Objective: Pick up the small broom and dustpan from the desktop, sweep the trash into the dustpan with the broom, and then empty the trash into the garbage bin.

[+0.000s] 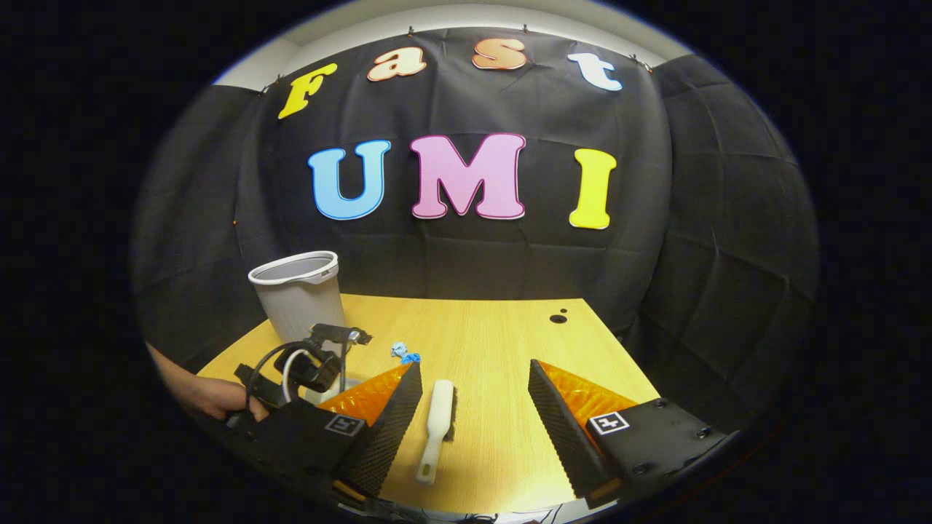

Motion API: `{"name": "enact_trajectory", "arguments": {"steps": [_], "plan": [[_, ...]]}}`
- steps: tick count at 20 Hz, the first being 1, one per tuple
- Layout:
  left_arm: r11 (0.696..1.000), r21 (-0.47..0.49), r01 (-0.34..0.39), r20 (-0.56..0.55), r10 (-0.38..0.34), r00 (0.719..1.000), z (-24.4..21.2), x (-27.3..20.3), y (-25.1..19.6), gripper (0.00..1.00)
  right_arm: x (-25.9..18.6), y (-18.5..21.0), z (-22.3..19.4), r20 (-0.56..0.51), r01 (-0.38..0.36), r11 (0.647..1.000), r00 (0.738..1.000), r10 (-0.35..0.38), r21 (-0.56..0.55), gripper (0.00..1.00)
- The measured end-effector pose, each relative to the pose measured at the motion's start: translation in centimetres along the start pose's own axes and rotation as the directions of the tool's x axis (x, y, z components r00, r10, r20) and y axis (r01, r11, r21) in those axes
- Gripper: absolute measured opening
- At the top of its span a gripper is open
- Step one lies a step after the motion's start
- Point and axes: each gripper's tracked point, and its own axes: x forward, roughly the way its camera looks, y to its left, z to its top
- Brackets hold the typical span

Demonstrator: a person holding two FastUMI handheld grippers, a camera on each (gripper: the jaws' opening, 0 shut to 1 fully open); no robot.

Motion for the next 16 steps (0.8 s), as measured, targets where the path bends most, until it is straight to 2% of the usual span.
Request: {"name": "enact_trajectory", "arguments": {"steps": [1, 2, 3, 4, 8, 10, 12, 13, 14, 15, 16], "plan": [[1.000, -0.021, -0.001, -0.021, 0.001, 1.000, 0.1, 0.3, -0.1, 0.59, -0.1, 0.0, 0.0, -0.005, 0.003, 1.000, 1.000, -0.003, 0.007, 0.95], [0.999, -0.032, -0.016, -0.037, 0.015, 0.999, 0.3, 0.0, 0.1, 0.49, 0.0, 0.0, -0.2, -0.011, 0.005, 1.000, 1.000, -0.005, 0.010, 0.95], [0.999, -0.036, -0.005, -0.048, 0.003, 0.999, 0.7, 0.5, 0.1, 0.49, 0.1, 0.0, -0.4, -0.020, 0.006, 1.000, 1.000, -0.006, 0.008, 0.95], [0.999, -0.032, -0.002, -0.055, 0.000, 0.999, 0.4, 0.4, 0.1, 0.34, 0.2, 0.1, -0.6, -0.029, 0.007, 1.000, 1.000, -0.007, 0.003, 0.95], [1.000, -0.007, 0.009, -0.044, -0.009, 0.999, 0.5, 0.4, 0.3, 0.31, 1.3, 1.3, -2.2, -0.099, -0.018, 1.000, 0.995, 0.018, 0.005, 0.96], [1.000, 0.011, 0.010, -0.056, -0.009, 0.998, 0.4, 0.4, 0.3, 0.30, 2.9, 2.0, -5.0, -0.211, -0.032, 0.999, 0.977, 0.034, 0.014, 0.95], [0.999, 0.021, 0.024, -0.041, -0.023, 0.999, 0.4, 0.4, 0.4, 0.30, 4.2, 2.4, -9.3, -0.354, -0.045, 0.999, 0.934, 0.050, 0.022, 0.96], [0.999, 0.026, 0.035, -0.025, -0.034, 0.999, 0.2, 0.3, 0.5, 0.31, 5.2, 2.4, -11.4, -0.435, -0.050, 0.998, 0.899, 0.057, 0.026, 0.96], [0.998, 0.032, 0.046, -0.008, -0.046, 0.999, 0.2, 0.4, 0.5, 0.30, 5.6, 2.6, -13.9, -0.517, -0.051, 0.998, 0.854, 0.058, 0.029, 0.96], [0.998, 0.039, 0.057, 0.010, -0.057, 0.998, 0.2, 0.4, 0.6, 0.30, 5.5, 2.8, -16.2, -0.604, -0.048, 0.998, 0.795, 0.059, 0.035, 0.96], [0.997, 0.042, 0.066, 0.021, -0.067, 0.998, 0.0, 0.4, 0.6, 0.30, 6.3, 3.1, -17.7, -0.651, -0.040, 0.998, 0.756, 0.067, 0.056, 0.98]]}}
